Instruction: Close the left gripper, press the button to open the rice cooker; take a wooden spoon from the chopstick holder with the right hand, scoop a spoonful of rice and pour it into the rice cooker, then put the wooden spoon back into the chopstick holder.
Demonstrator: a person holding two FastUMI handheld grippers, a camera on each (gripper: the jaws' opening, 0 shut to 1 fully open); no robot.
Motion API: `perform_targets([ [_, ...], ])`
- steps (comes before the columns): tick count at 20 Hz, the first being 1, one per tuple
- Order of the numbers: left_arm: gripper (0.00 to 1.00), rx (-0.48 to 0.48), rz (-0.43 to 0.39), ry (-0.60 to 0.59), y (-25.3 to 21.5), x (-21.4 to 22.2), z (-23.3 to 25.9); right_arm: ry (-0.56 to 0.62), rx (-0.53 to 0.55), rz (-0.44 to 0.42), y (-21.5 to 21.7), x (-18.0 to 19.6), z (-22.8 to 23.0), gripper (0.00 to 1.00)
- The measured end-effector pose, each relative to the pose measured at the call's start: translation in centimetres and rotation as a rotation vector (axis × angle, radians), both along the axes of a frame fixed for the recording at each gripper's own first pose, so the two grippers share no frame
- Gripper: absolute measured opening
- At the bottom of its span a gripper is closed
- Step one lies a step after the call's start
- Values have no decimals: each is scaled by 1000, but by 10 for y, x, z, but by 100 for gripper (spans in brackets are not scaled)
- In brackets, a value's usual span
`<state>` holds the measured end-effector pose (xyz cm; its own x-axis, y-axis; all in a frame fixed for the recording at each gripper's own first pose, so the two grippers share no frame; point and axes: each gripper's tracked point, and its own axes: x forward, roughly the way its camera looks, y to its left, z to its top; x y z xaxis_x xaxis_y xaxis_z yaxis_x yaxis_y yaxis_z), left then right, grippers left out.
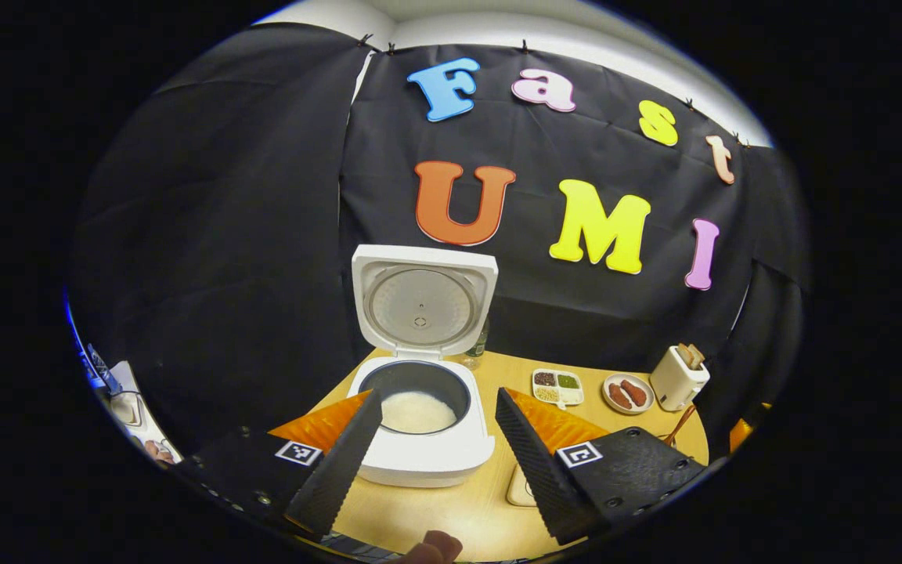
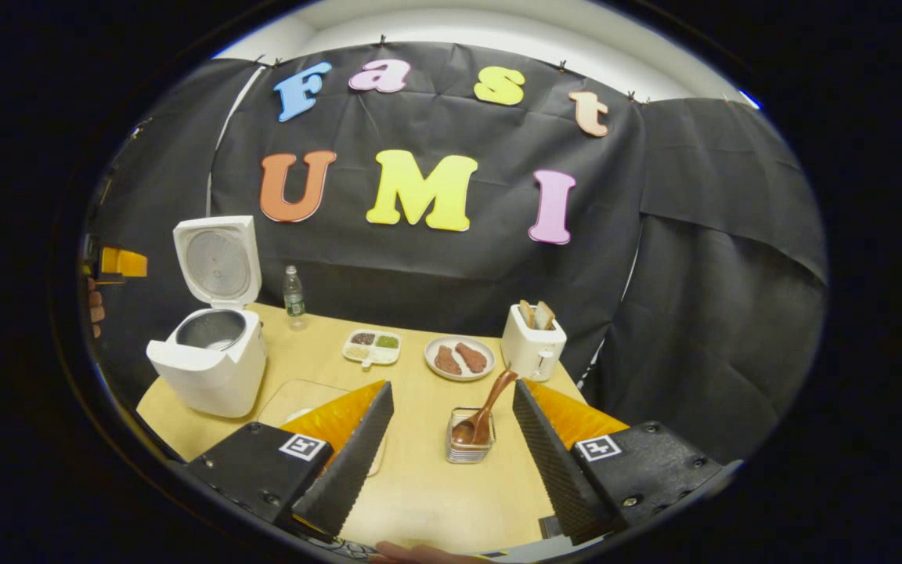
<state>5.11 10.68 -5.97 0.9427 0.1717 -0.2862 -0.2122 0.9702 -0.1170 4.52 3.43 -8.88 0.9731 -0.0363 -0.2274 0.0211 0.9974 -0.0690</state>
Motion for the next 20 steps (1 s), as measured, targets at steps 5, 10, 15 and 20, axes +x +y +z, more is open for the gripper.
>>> perform_targets([
  [5,94,-11,-32,-91,-10,-25,24,9,25,-33,-2,10,-2,100],
  [10,94,11,-60,-144,-26,-35,35,1,62,-67,-25,32,-8,100],
  [15,94,27,-51,-187,-60,-38,46,74,100,-53,-60,66,-42,100],
  [20,94,128,-19,-245,-88,-40,52,121,164,-19,-95,115,-84,100],
])
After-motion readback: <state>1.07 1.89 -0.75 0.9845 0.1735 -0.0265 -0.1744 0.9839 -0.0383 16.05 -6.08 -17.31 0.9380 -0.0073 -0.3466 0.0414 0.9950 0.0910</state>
